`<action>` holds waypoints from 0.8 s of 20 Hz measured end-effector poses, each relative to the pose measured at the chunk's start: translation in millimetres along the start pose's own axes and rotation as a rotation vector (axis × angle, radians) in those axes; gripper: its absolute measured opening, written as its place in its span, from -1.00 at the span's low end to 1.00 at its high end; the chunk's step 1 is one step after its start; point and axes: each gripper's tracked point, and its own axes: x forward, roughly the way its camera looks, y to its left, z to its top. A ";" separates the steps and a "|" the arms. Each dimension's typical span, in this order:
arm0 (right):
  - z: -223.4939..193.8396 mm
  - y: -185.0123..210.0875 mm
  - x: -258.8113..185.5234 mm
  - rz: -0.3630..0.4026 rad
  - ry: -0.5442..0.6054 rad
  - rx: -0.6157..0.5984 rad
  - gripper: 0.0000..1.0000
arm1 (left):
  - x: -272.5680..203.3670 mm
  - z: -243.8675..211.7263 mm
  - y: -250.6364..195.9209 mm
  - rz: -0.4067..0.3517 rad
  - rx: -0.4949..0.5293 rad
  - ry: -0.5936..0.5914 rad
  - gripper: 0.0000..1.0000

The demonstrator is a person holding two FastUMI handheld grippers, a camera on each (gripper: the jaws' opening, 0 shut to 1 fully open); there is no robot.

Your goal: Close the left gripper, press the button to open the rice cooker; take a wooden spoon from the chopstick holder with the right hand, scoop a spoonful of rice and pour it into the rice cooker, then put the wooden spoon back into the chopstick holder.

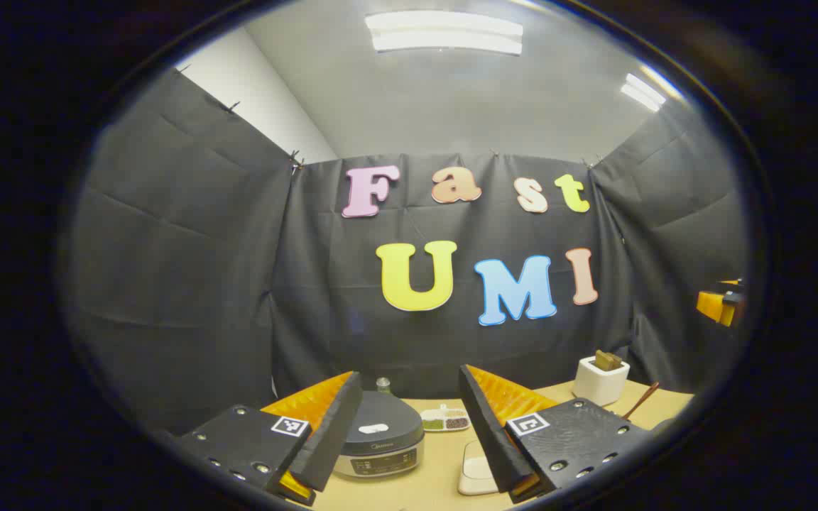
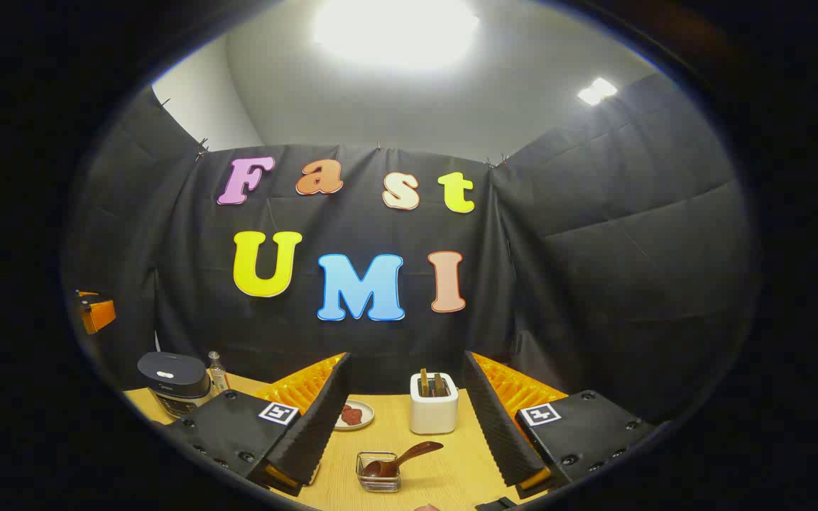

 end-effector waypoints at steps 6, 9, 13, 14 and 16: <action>-0.7 -3.6 6.5 0.008 0.001 -0.007 0.93 | 0.1 2.3 0.9 0.008 0.012 -0.001 0.71; -2.2 -3.0 10.1 0.013 0.005 0.001 0.95 | 2.1 4.2 0.8 0.011 0.012 0.001 0.70; -3.3 -3.3 11.5 0.015 0.009 -0.004 0.94 | 2.8 8.3 -0.8 0.011 0.024 -0.009 0.72; -2.7 -2.6 11.8 0.017 0.009 -0.007 0.94 | 2.1 7.5 -1.3 0.010 0.026 -0.009 0.72; -1.9 -3.4 11.8 0.019 0.007 -0.010 0.94 | 2.6 8.6 -2.0 0.013 0.024 -0.012 0.72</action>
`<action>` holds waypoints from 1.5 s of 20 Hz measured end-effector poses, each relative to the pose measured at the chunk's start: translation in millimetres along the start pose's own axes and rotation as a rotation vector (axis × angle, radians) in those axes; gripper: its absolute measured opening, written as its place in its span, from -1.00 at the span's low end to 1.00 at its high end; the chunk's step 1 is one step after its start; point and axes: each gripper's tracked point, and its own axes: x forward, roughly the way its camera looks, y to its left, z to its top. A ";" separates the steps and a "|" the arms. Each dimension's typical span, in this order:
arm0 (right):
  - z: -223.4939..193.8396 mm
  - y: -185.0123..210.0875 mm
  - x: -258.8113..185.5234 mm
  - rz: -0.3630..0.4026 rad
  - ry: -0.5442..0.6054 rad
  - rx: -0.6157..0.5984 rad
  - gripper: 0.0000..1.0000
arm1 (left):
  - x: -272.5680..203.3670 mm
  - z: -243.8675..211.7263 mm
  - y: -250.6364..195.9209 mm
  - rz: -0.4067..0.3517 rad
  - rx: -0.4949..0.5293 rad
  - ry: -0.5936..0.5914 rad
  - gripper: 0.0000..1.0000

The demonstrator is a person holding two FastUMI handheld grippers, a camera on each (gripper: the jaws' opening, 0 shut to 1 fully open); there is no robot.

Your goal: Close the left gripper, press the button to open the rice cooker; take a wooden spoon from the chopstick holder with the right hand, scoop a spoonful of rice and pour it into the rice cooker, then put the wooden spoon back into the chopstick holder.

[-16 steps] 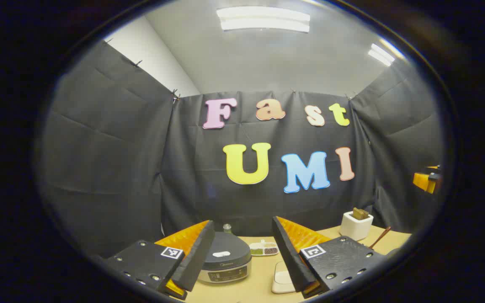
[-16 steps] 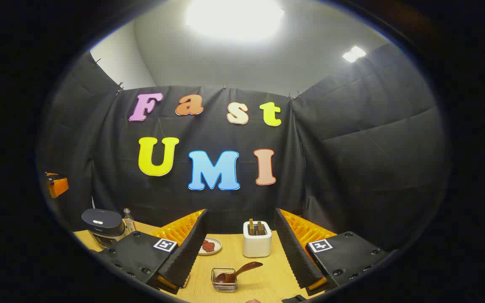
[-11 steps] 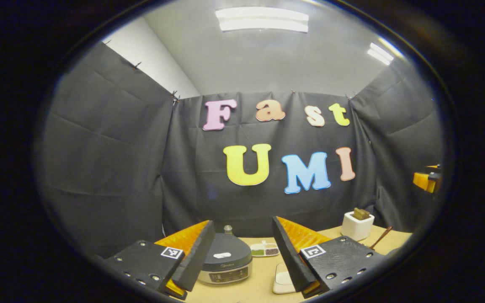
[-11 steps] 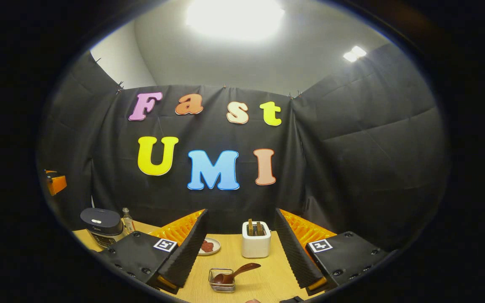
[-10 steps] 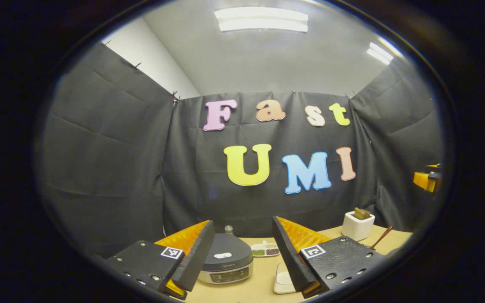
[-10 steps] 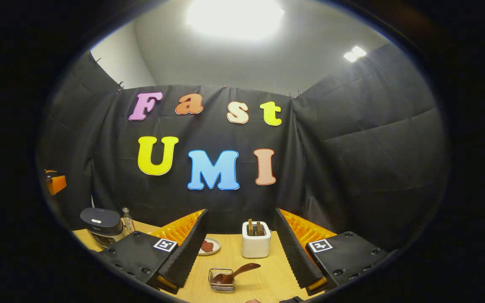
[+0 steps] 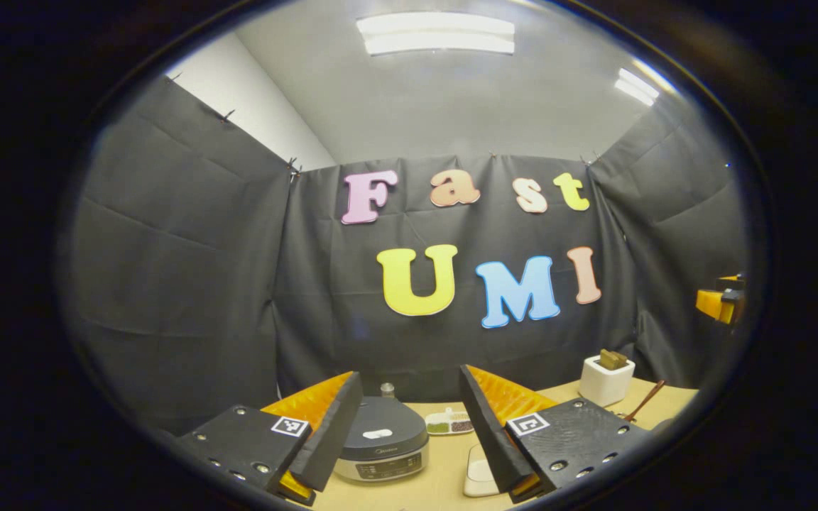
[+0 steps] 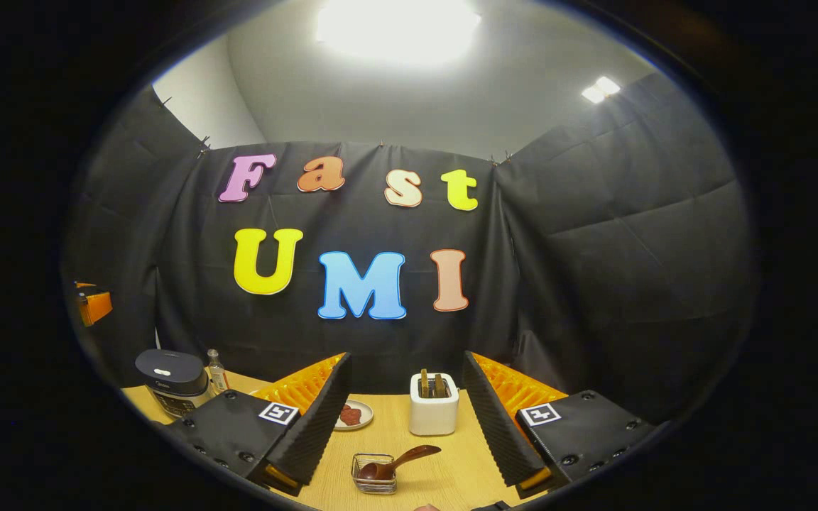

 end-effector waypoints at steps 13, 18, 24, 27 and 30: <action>-4.7 -12.4 4.0 0.024 -0.005 -0.002 0.94 | 4.7 5.6 -15.0 0.010 -0.002 -0.005 0.71; -8.7 -16.0 5.0 0.057 -0.002 0.005 0.95 | 3.0 9.5 -27.7 0.025 0.019 -0.008 0.70; -16.3 -15.4 5.7 0.123 -0.007 0.026 0.95 | -2.8 16.7 -43.0 0.047 0.054 -0.012 0.43; -19.2 -16.8 4.2 0.139 -0.009 0.030 0.95 | -2.2 17.7 -41.4 0.069 0.055 -0.015 -0.07; -20.8 -13.6 4.9 0.143 -0.007 0.031 0.94 | 2.1 15.3 -32.1 0.081 0.059 -0.013 -0.10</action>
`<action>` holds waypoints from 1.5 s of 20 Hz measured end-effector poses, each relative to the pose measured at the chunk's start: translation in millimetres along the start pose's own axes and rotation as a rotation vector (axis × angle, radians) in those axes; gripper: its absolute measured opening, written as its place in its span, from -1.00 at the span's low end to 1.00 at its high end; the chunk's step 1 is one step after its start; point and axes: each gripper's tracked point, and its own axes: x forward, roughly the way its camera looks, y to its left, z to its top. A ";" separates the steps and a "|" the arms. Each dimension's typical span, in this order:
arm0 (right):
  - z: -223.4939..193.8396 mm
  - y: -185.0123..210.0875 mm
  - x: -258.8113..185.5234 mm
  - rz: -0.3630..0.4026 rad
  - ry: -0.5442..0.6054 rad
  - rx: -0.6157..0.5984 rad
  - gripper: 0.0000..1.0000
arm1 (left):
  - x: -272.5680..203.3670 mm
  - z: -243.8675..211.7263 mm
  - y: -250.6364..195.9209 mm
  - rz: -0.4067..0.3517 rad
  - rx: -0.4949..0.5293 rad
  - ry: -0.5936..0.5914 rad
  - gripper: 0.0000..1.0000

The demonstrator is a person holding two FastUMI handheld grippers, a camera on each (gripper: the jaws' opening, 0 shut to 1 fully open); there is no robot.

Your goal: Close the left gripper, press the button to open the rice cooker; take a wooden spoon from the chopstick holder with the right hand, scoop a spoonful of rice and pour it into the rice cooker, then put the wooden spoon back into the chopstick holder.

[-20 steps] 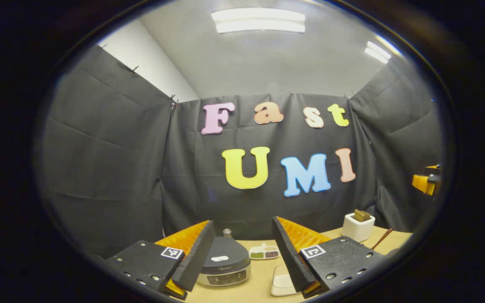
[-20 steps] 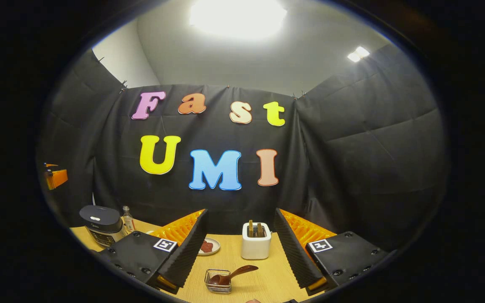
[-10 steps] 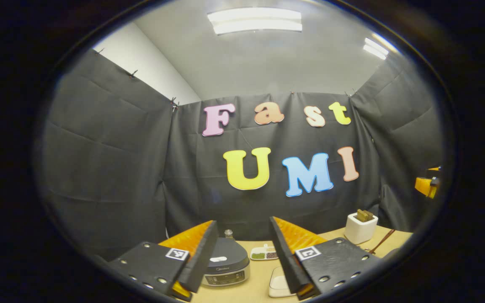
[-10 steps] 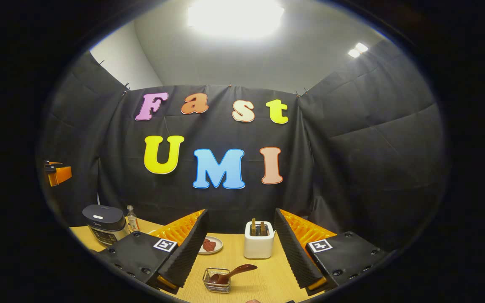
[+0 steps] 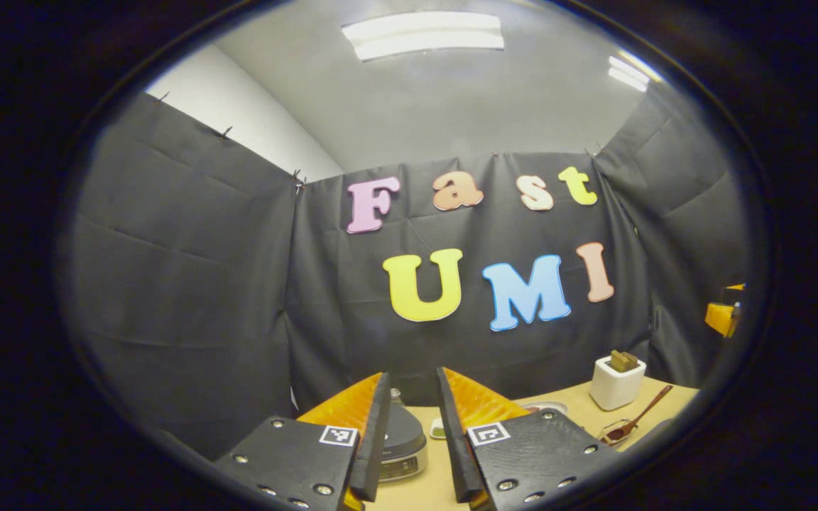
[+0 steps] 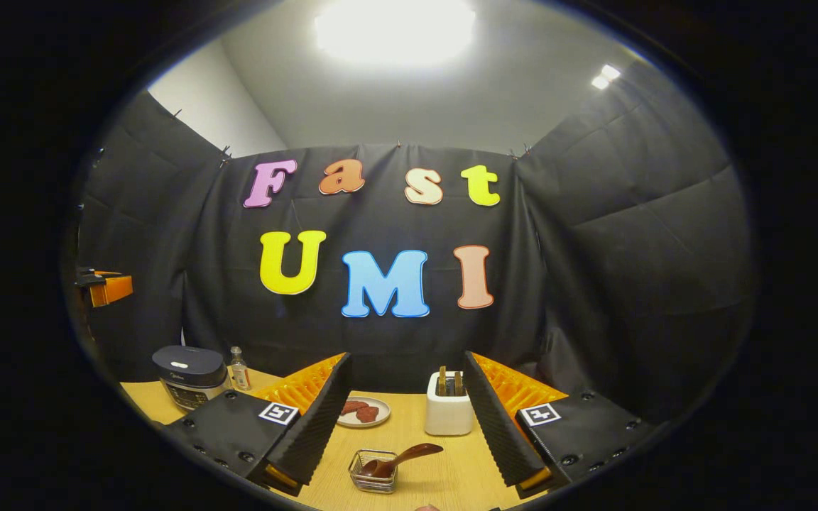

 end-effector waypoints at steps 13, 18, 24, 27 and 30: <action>3.2 27.5 33.3 -0.115 -0.007 -0.022 0.94 | 108.7 -76.6 48.1 -0.035 -0.060 0.091 -0.98; -2.0 45.3 53.4 -0.142 0.008 -0.043 0.94 | 142.2 -138.5 59.1 -0.056 -0.076 0.195 -0.98; -8.9 68.2 73.9 -0.151 0.040 -0.074 0.95 | 164.2 -213.4 66.4 -0.079 -0.090 0.315 -0.99; -8.9 77.5 82.0 -0.148 0.049 -0.088 0.95 | 166.3 -247.9 62.1 -0.095 -0.100 0.374 -1.00; -7.7 82.0 83.3 -0.150 0.050 -0.104 0.95 | 167.6 -274.4 58.3 -0.101 -0.098 0.414 -0.97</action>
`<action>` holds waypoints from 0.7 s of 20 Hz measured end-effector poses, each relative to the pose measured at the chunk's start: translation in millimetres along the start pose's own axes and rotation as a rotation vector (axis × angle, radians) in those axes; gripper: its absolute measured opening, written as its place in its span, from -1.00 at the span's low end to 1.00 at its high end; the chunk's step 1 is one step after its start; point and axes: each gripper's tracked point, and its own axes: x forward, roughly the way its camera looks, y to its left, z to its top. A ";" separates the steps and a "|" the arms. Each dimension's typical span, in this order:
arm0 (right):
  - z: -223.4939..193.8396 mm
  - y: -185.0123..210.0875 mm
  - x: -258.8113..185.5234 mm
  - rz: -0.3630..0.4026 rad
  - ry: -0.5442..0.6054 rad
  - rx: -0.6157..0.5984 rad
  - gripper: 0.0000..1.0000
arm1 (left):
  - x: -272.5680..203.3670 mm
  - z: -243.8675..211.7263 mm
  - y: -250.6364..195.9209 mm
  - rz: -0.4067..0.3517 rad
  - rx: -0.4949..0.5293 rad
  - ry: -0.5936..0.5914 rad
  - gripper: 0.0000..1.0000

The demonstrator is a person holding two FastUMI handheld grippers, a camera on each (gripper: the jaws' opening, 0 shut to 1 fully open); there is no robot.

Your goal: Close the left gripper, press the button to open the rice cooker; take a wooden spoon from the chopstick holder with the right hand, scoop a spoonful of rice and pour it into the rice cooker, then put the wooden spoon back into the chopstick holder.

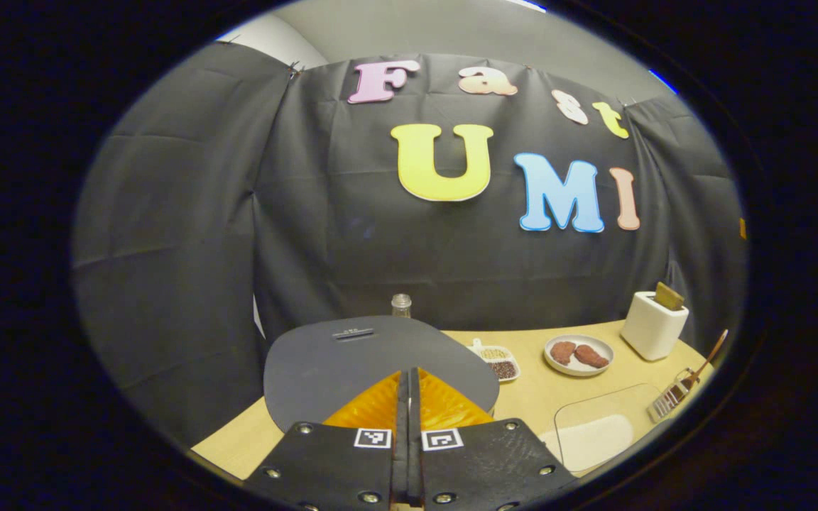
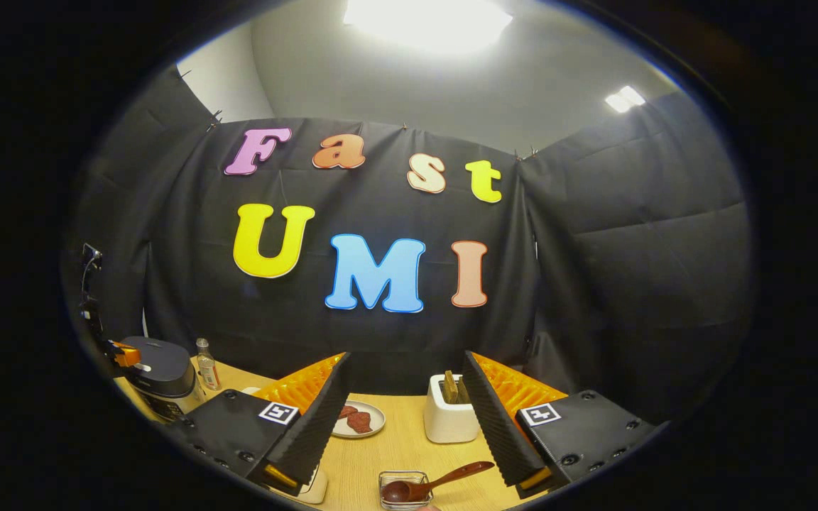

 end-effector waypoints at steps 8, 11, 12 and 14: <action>-0.5 5.7 1.8 0.006 0.013 0.003 0.95 | 2.8 -31.4 -2.1 -0.005 -0.059 0.054 -0.95; -1.3 9.7 1.9 0.026 0.014 0.007 0.95 | 1.7 -30.0 -3.3 -0.002 -0.096 0.048 -1.00; -0.2 10.8 1.6 0.031 0.009 0.013 0.95 | 2.0 -26.1 -1.4 0.010 -0.083 0.017 -1.00; -3.0 7.7 2.1 0.034 0.011 0.015 0.95 | -2.1 -14.9 -3.4 0.028 -0.069 0.002 -0.96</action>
